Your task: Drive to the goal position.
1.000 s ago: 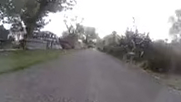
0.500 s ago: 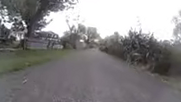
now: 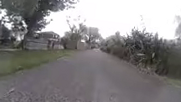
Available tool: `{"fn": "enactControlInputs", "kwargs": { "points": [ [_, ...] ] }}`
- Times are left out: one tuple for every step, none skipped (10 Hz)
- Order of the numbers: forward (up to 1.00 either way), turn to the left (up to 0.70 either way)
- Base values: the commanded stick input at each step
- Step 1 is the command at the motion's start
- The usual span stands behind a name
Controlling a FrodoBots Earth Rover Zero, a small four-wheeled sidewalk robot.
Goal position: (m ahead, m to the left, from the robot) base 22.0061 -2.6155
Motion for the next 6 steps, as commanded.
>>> {"fn": "enactControlInputs", "kwargs": {
  "points": [
    [0.7, -0.14],
    [0.7, -0.14],
    [0.7, -0.14],
    [0.7, -0.14],
    [0.7, -0.14],
    [0.7, -0.14]
  ]
}}
